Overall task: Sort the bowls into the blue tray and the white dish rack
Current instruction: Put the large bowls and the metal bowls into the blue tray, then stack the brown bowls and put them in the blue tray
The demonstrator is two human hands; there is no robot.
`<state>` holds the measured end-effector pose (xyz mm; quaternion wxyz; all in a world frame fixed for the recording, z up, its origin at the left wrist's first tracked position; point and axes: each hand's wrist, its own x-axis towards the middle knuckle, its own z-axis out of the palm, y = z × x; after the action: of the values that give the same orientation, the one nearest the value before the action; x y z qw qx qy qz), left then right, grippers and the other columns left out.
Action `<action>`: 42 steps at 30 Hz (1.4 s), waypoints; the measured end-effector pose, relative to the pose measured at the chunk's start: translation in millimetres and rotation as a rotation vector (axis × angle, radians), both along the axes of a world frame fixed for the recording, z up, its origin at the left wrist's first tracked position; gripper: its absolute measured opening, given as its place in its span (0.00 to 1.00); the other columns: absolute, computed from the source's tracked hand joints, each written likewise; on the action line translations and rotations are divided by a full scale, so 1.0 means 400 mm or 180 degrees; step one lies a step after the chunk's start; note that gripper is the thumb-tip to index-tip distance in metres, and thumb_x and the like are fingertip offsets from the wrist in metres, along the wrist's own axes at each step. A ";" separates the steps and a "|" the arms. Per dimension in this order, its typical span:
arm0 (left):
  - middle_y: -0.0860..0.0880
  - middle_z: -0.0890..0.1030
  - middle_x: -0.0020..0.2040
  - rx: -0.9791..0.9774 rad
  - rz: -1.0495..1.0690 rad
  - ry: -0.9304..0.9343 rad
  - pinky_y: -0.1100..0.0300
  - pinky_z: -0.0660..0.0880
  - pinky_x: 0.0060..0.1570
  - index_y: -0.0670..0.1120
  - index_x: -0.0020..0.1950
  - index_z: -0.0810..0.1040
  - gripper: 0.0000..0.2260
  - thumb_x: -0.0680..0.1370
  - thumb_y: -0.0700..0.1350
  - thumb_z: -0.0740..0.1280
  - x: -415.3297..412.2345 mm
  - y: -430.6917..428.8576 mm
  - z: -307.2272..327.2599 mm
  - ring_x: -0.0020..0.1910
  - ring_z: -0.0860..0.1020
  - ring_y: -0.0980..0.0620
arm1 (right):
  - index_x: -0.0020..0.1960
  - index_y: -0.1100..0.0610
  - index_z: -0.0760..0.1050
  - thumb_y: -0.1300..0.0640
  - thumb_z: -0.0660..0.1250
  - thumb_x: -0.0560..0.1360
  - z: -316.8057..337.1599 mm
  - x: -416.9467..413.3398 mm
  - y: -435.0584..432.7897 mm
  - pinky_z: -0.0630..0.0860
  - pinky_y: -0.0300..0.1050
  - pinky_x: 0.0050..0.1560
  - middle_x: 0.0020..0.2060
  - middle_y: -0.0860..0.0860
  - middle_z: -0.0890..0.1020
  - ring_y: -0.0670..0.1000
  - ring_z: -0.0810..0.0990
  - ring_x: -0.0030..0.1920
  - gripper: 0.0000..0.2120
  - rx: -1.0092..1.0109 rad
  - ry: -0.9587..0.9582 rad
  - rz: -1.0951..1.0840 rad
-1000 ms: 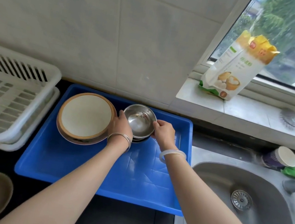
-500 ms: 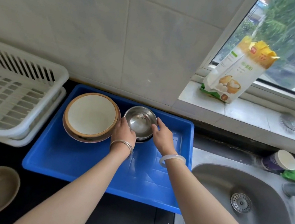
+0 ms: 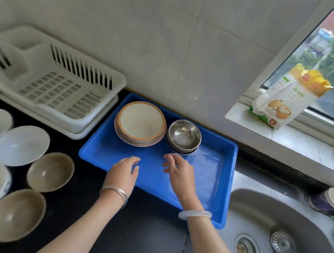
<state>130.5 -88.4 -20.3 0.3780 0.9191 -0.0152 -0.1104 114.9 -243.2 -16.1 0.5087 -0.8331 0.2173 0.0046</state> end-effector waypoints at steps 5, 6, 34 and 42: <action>0.48 0.80 0.58 0.0227 0.0702 -0.0063 0.55 0.73 0.55 0.46 0.61 0.76 0.14 0.76 0.40 0.64 -0.124 0.188 -0.031 0.56 0.77 0.47 | 0.46 0.53 0.78 0.53 0.58 0.78 -0.054 -0.062 0.207 0.78 0.46 0.45 0.34 0.45 0.81 0.46 0.81 0.35 0.11 0.0137 0.0322 0.0735; 0.48 0.79 0.58 0.0276 0.0857 -0.0052 0.54 0.73 0.55 0.45 0.61 0.77 0.14 0.75 0.39 0.65 -0.146 0.225 -0.041 0.56 0.77 0.47 | 0.48 0.53 0.78 0.53 0.58 0.79 -0.068 -0.069 0.248 0.78 0.47 0.47 0.35 0.45 0.81 0.47 0.81 0.35 0.11 0.0133 0.0401 0.0891; 0.46 0.80 0.60 -0.1108 0.2737 0.0739 0.56 0.71 0.60 0.47 0.64 0.75 0.18 0.75 0.36 0.64 -0.259 0.565 -0.161 0.59 0.78 0.45 | 0.56 0.52 0.72 0.60 0.61 0.77 -0.073 0.014 0.548 0.80 0.37 0.37 0.38 0.51 0.82 0.45 0.82 0.32 0.09 0.0290 0.0642 0.1188; 0.42 0.79 0.53 -0.1918 0.3178 0.0764 0.53 0.78 0.51 0.42 0.57 0.77 0.11 0.80 0.44 0.59 -0.243 0.548 -0.178 0.48 0.78 0.46 | 0.54 0.52 0.73 0.59 0.64 0.76 -0.086 -0.065 0.561 0.80 0.38 0.38 0.38 0.49 0.80 0.48 0.83 0.38 0.07 -0.0425 0.1037 0.1809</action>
<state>33.1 131.0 -91.4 0.6275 0.6484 0.4309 -0.0132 88.9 -18.9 -50.5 0.3899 -0.8801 0.0545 0.2653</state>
